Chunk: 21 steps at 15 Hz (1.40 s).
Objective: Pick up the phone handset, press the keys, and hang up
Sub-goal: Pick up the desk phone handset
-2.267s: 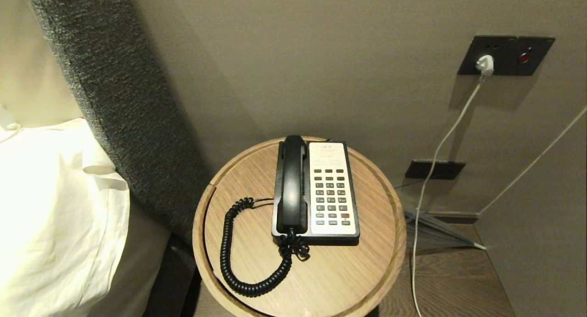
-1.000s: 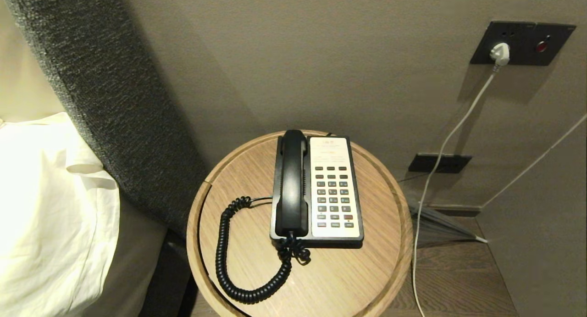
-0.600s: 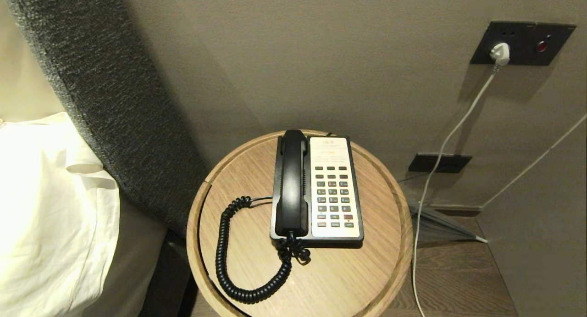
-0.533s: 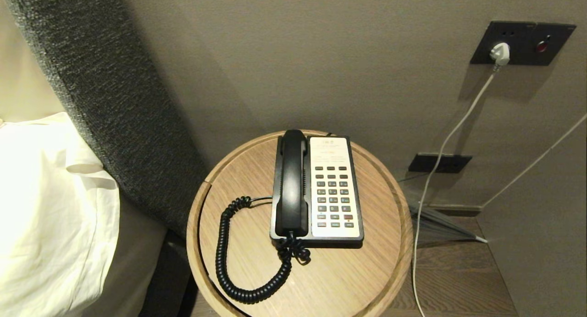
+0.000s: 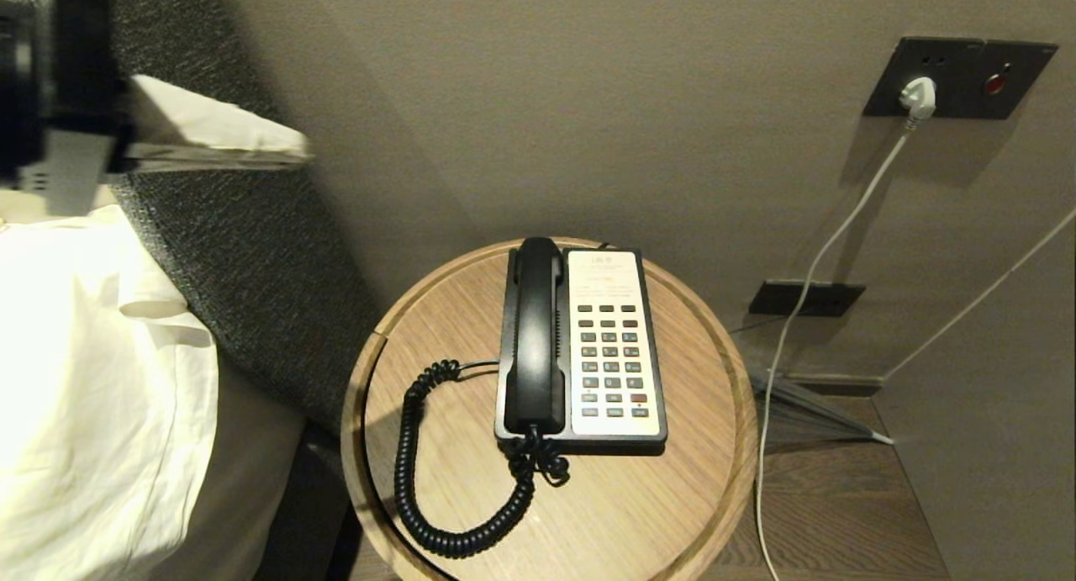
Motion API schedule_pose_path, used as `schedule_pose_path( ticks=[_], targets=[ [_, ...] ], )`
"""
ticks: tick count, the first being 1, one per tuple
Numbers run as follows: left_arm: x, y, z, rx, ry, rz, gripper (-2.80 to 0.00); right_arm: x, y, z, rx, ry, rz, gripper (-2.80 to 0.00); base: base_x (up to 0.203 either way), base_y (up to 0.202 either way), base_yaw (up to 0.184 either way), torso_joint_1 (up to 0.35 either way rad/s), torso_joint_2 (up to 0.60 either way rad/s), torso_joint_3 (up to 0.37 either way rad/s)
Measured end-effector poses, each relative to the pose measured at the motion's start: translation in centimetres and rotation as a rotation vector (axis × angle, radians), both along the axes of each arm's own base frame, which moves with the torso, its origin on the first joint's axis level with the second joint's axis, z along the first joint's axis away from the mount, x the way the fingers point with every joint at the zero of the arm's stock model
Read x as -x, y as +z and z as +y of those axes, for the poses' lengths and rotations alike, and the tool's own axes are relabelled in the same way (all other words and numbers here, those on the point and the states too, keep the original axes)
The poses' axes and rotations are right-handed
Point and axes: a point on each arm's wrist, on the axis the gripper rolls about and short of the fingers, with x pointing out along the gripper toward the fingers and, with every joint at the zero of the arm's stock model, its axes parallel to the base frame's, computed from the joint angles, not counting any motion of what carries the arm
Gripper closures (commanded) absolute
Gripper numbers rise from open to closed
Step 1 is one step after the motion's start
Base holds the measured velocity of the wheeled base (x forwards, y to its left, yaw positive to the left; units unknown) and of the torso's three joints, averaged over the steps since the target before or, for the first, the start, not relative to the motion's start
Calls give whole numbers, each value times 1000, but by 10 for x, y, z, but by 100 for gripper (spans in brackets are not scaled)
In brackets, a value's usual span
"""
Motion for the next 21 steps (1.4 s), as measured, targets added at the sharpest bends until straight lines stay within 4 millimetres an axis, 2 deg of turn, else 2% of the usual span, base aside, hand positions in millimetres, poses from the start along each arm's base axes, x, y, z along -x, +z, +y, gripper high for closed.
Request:
schedule_pose_path(
  ticks=[2,3,6,9,15,21],
  targets=[
    [-23,-9,-30,-36,-8,33,0,0,0,0,0,1,0,0,0,0,0,0,0,0],
    [-31,-14,-40,-53,-15,49,-280,0,0,0,0,1,0,0,0,0,0,0,0,0],
    [-44,-26,-58,-104,-19,78,-280,0,0,0,0,1,0,0,0,0,0,0,0,0],
    [-55,-48,-81,-242,35,91,-280,0,0,0,0,0,0,0,0,0,0,0,0,0],
    [-68,-85,-103,-463,79,105,-280,0,0,0,0,1,0,0,0,0,0,0,0,0],
    [-68,-93,-136,-487,19,96,-280,0,0,0,1,-1,0,0,0,0,0,0,0,0]
  ],
)
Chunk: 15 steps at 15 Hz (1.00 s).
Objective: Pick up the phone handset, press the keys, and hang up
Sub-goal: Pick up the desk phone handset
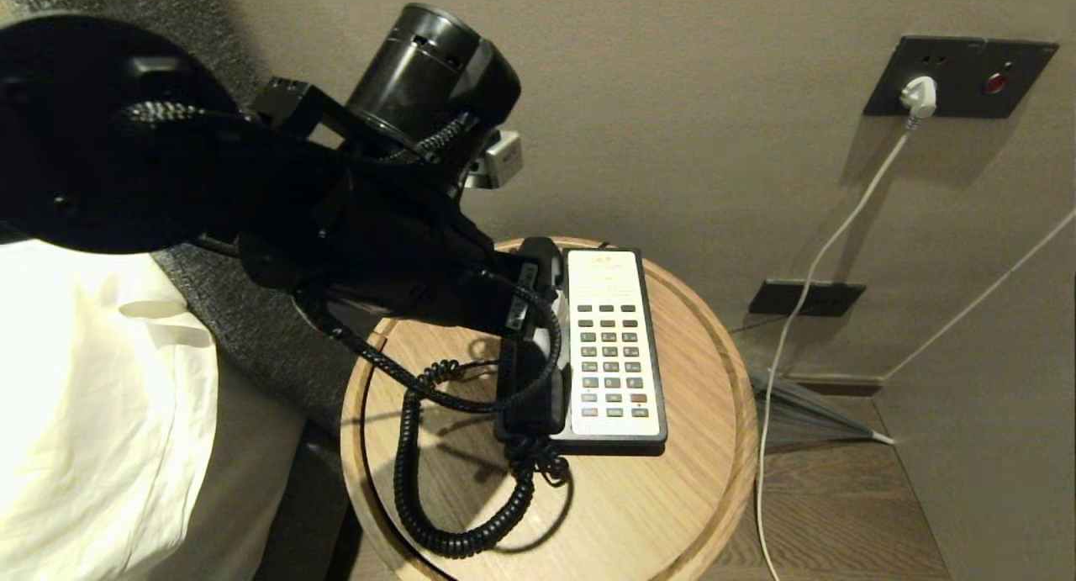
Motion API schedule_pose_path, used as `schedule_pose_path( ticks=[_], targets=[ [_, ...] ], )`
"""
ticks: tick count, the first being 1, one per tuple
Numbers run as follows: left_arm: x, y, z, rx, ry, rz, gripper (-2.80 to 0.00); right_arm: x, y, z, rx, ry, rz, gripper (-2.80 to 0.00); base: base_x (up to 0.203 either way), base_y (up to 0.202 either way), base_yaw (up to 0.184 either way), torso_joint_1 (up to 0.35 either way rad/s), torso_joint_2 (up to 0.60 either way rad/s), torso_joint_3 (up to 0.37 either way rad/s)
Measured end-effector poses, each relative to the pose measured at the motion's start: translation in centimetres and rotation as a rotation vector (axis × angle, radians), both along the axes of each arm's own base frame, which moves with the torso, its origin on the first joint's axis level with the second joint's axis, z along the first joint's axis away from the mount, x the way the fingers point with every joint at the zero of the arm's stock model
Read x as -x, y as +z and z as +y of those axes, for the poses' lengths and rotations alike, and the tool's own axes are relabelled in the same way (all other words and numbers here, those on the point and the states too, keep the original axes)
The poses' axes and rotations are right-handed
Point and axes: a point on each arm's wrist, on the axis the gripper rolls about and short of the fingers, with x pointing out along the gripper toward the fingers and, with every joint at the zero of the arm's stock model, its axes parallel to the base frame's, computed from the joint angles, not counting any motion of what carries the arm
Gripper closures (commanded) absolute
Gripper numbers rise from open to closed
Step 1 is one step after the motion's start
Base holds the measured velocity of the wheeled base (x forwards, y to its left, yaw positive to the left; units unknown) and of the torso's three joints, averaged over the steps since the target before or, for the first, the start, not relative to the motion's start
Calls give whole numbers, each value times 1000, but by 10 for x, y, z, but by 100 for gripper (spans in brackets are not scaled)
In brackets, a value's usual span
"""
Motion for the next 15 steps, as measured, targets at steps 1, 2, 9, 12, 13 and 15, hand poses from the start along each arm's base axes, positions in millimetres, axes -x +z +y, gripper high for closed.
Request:
schedule_pose_path(
  ticks=[1,2,9,12,13,15],
  targets=[
    [-1,-1,-5,-5,-1,-2,-280,0,0,0,0,1,0,0,0,0,0,0,0,0],
    [-2,-3,-10,-13,4,-5,-280,0,0,0,0,1,0,0,0,0,0,0,0,0],
    [-7,-14,-19,-30,52,29,-280,0,0,0,0,2,0,0,0,0,0,0,0,0],
    [-9,-15,-20,-26,97,54,-280,0,0,0,0,1,0,0,0,0,0,0,0,0],
    [-10,-14,-21,-15,113,64,-280,0,0,0,0,2,0,0,0,0,0,0,0,0],
    [-11,-11,-22,14,158,92,-280,0,0,0,0,3,0,0,0,0,0,0,0,0]
  ],
)
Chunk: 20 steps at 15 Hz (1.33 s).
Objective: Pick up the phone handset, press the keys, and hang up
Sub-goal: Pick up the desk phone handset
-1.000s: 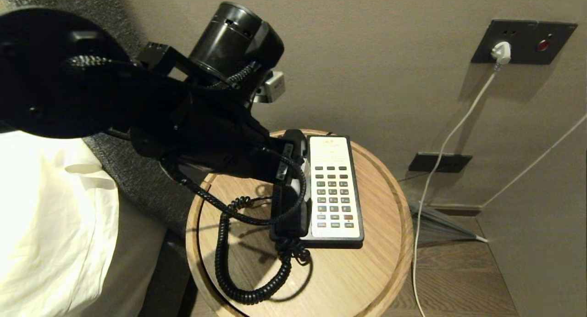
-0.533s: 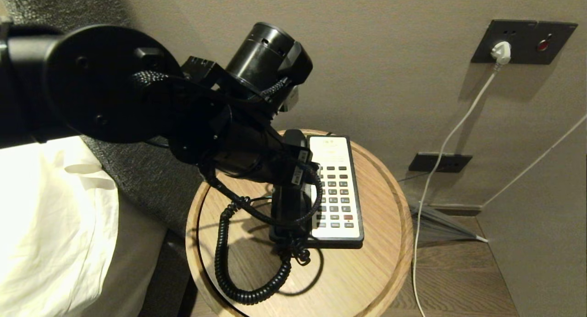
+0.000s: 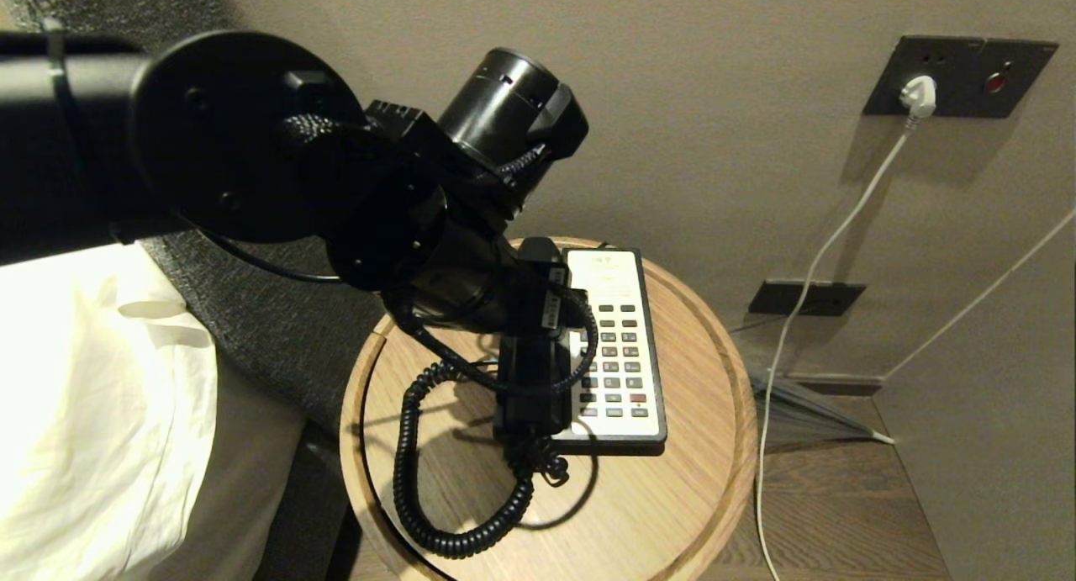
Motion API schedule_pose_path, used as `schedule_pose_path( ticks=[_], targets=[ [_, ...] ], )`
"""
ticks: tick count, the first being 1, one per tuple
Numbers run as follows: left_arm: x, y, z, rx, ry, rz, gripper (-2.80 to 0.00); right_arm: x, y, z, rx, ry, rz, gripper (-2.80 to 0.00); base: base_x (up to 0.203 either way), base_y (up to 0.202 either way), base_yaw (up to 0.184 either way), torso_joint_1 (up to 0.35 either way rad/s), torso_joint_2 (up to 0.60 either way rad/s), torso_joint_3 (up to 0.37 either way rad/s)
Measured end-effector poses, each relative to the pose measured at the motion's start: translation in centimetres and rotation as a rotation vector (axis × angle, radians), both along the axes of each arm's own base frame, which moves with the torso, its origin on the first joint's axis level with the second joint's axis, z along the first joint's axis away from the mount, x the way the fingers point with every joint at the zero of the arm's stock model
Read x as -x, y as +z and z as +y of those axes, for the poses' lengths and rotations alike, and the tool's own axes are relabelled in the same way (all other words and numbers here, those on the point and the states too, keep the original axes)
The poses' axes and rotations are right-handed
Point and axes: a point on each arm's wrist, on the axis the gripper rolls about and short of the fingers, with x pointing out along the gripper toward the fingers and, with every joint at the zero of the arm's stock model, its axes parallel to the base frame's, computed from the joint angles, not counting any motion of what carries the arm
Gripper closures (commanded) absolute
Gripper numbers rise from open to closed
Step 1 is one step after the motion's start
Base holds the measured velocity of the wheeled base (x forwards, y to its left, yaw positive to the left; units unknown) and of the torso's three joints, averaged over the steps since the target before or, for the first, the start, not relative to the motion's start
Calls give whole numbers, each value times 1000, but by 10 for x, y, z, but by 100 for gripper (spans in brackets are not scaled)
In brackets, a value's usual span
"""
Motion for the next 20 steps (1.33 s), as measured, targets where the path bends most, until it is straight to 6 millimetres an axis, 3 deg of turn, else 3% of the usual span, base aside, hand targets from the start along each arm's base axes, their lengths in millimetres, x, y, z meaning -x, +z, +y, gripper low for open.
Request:
schedule_pose_path(
  ticks=[12,20],
  targets=[
    [-7,-16,-12,-90,66,42,-280,0,0,0,0,-1,0,0,0,0,0,0,0,0],
    [-2,-13,-20,-88,40,18,-280,0,0,0,0,-1,0,0,0,0,0,0,0,0]
  ],
)
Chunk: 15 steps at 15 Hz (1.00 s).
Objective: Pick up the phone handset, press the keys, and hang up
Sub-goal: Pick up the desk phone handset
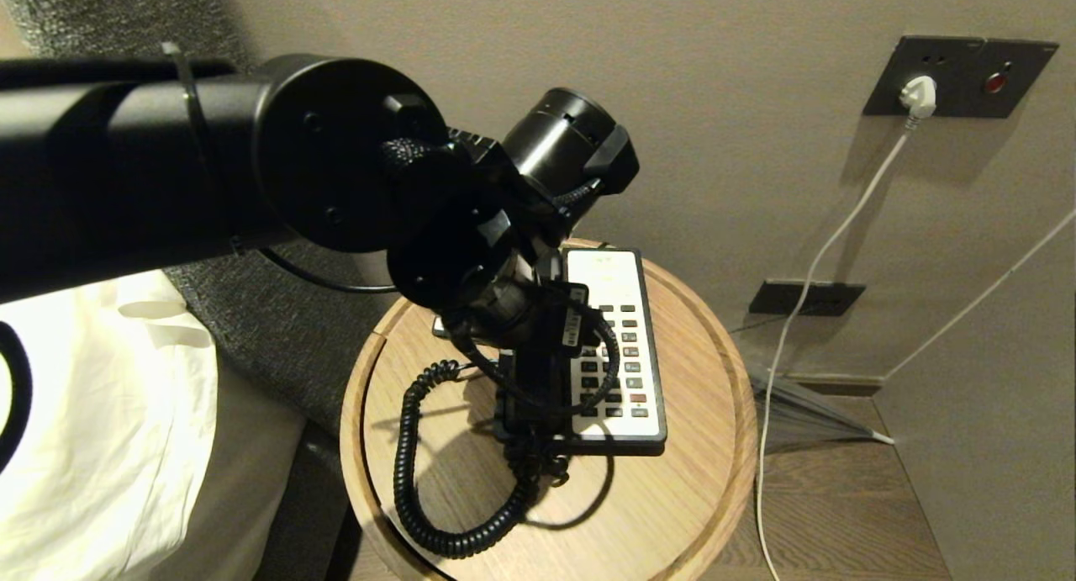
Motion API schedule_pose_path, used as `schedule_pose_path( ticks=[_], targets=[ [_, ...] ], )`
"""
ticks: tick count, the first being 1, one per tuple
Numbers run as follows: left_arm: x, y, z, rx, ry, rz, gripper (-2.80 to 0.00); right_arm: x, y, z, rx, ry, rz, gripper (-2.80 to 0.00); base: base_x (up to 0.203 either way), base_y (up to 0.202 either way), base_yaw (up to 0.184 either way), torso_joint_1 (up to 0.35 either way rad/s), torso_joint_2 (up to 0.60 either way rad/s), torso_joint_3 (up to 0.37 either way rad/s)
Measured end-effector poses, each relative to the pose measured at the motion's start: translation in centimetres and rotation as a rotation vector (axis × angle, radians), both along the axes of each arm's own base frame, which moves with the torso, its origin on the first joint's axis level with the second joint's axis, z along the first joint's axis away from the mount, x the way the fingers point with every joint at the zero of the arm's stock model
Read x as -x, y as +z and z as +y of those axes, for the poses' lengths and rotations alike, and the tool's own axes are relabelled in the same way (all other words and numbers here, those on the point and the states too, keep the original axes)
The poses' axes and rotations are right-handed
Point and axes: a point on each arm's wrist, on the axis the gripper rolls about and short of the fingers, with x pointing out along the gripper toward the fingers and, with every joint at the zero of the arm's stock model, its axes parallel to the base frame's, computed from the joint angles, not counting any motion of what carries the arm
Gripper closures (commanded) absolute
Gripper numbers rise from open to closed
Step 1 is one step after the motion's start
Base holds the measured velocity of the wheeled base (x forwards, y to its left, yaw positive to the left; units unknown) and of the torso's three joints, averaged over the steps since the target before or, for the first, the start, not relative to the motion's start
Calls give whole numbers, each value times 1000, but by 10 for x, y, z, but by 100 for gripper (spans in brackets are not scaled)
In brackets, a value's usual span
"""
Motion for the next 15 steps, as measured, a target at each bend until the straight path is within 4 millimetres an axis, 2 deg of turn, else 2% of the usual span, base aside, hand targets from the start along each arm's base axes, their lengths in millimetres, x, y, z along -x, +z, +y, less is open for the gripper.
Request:
schedule_pose_path(
  ticks=[4,5,15],
  targets=[
    [0,-2,-2,-3,0,3,-280,0,0,0,0,0,0,0,0,0,0,0,0,0],
    [-1,-2,-2,-3,0,4,0,0,0,0,0,-1,0,0,0,0,0,0,0,0],
    [-1,-3,-3,-2,4,3,0,0,0,0,0,0,0,0,0,0,0,0,0,0]
  ],
)
